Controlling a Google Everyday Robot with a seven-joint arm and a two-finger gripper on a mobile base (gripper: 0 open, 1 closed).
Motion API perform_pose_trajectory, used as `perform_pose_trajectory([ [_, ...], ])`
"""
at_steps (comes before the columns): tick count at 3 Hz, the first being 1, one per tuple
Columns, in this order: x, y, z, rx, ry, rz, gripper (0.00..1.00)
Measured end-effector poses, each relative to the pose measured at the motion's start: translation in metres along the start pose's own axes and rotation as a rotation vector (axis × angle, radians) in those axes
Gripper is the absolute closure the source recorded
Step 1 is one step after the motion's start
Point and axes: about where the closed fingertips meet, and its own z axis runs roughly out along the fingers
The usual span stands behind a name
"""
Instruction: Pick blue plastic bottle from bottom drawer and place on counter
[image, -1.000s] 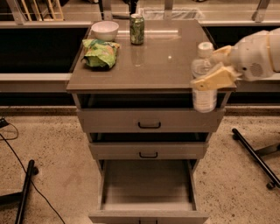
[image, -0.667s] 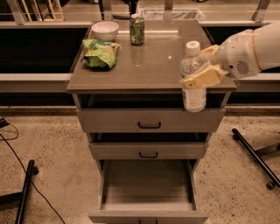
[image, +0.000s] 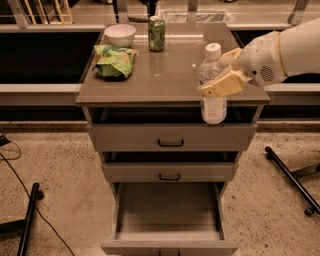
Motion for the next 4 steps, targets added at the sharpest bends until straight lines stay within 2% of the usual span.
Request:
perform_pose_trajectory([
  [2, -0.009, -0.074, 0.058, 0.01, 0.01, -0.045, 1.0],
  [3, -0.015, -0.108, 0.077, 0.025, -0.002, -0.064, 1.0],
  [4, -0.015, -0.133, 0.089, 0.04, -0.029, -0.052, 1.0],
])
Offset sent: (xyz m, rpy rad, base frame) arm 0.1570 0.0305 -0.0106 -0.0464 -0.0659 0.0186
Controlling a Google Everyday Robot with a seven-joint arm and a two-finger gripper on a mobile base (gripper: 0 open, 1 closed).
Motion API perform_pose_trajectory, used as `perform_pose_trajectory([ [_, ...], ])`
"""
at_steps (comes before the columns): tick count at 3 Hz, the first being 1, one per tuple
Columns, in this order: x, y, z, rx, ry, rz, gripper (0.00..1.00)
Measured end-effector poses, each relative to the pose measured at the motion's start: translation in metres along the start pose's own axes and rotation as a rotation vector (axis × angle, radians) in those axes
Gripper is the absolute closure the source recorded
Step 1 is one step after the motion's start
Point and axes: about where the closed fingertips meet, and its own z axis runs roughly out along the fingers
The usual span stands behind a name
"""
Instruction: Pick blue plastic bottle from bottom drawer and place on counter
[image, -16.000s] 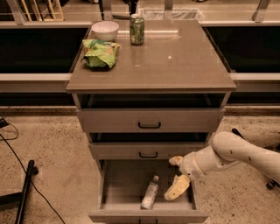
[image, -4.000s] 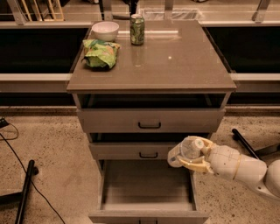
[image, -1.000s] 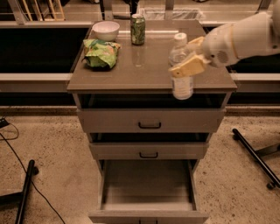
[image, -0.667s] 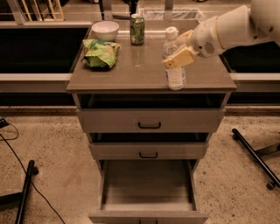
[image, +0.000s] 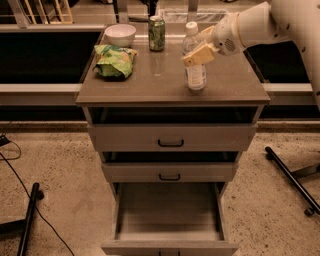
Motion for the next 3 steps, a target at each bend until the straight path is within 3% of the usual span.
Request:
perform_pose_trajectory([
  [1, 0.003, -0.018, 0.007, 0.022, -0.06, 0.073, 0.73],
  [3, 0.009, -0.028, 0.011, 0.039, -0.1, 0.234, 0.27],
])
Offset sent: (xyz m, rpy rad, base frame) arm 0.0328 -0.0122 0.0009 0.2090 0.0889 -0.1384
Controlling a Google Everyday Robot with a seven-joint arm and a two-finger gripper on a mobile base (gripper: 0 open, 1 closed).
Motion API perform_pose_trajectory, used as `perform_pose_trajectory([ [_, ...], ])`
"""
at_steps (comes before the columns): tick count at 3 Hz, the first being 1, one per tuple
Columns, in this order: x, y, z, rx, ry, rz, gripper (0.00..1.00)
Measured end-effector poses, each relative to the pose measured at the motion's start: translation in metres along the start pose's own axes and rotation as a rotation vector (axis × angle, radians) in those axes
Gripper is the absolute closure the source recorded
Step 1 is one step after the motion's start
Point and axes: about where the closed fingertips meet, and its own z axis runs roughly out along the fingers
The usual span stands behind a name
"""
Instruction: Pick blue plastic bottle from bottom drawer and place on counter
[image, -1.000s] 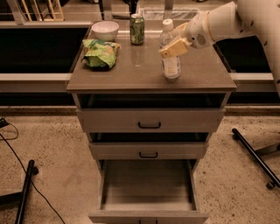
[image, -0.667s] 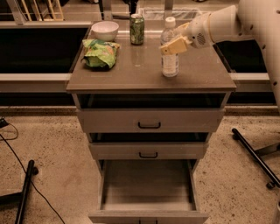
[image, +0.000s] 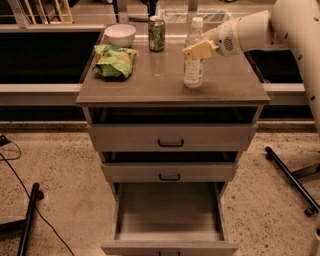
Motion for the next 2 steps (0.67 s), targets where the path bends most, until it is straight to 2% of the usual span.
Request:
perform_pose_trajectory([
  [1, 0.0001, -0.0003, 0.0003, 0.001, -0.001, 0.009, 0.04],
  [2, 0.0001, -0.0003, 0.0003, 0.001, -0.001, 0.009, 0.0],
])
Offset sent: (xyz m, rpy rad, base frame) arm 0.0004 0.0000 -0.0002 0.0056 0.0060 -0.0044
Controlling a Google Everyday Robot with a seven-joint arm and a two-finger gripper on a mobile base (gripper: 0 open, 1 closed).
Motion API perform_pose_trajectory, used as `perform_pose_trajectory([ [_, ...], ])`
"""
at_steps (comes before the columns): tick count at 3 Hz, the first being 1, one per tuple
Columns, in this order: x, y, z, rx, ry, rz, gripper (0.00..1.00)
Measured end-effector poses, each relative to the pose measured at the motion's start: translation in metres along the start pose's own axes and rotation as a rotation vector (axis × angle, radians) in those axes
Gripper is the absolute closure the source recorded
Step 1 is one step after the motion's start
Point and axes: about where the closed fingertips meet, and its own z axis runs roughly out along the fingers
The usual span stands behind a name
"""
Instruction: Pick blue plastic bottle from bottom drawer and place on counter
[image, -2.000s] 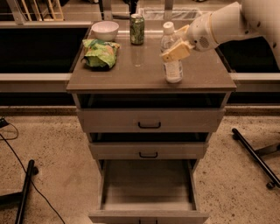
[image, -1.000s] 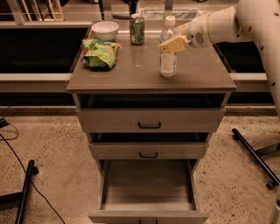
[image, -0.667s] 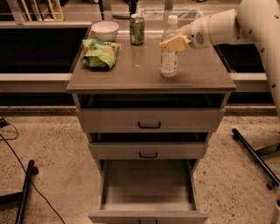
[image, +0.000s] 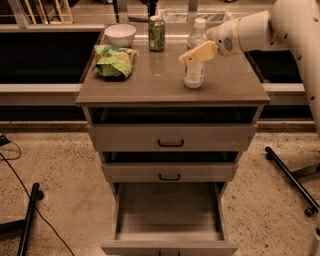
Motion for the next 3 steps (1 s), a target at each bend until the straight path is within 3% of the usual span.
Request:
perform_pose_trajectory([
  [1, 0.0, 0.0, 0.0, 0.0, 0.0, 0.0, 0.0],
  [2, 0.006, -0.003, -0.018, 0.032, -0.013, -0.059, 0.0],
  [3, 0.009, -0.007, -0.055, 0.095, -0.052, -0.163, 0.0],
])
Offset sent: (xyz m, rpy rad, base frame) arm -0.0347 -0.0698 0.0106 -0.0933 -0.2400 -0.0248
